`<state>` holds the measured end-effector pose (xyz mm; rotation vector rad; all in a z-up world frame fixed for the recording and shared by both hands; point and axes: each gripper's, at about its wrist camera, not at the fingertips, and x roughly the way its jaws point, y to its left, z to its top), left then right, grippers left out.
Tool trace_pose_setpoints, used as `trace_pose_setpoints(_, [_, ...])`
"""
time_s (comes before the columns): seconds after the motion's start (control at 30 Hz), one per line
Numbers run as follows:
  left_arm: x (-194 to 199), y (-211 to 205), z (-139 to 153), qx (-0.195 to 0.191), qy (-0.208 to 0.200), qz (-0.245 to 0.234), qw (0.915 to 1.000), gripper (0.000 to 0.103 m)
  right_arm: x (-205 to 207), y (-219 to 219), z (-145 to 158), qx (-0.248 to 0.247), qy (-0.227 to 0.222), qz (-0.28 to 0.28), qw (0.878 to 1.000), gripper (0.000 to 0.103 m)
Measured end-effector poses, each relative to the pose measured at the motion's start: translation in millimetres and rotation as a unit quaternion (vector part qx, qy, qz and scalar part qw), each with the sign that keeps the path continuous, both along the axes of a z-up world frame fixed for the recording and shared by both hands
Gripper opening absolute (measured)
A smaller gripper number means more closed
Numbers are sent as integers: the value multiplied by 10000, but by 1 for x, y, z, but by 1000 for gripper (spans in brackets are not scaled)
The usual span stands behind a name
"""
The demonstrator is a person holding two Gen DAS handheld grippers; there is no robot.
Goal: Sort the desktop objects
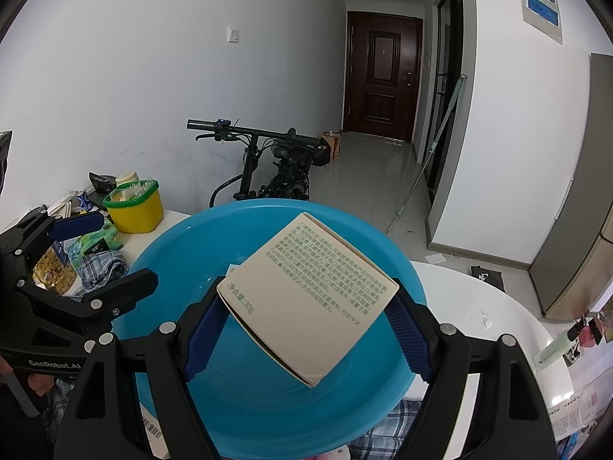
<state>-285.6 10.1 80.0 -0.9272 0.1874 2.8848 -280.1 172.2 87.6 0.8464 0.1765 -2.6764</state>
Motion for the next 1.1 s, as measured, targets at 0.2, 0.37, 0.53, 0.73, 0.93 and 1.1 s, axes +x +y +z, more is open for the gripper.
trace_pose_setpoints(0.2, [-4,1,-4,36,-62,-45,10000,100,-1,0,-2,26,-34,-20,10000,79])
trace_pose_setpoints(0.37, [-7,1,-7,42,-120,-34,9999,100,-2,0,-3,44,-32,-41,10000,79])
trace_pose_setpoints(0.53, [-4,0,-5,53,-65,-23,10000,100,-3,0,-3,50,-42,-17,10000,79])
trace_pose_setpoints(0.73, [-4,-1,-4,69,-51,-34,10000,100,-3,0,-3,41,-30,-17,10000,79])
trace_pose_setpoints(0.93, [-3,-1,-3,43,-51,-28,10000,100,-3,-2,-4,48,-52,23,10000,79])
trace_pose_setpoints(1.1, [-2,-2,-3,44,-44,-27,10000,100,-4,-5,-6,72,-86,46,9999,79])
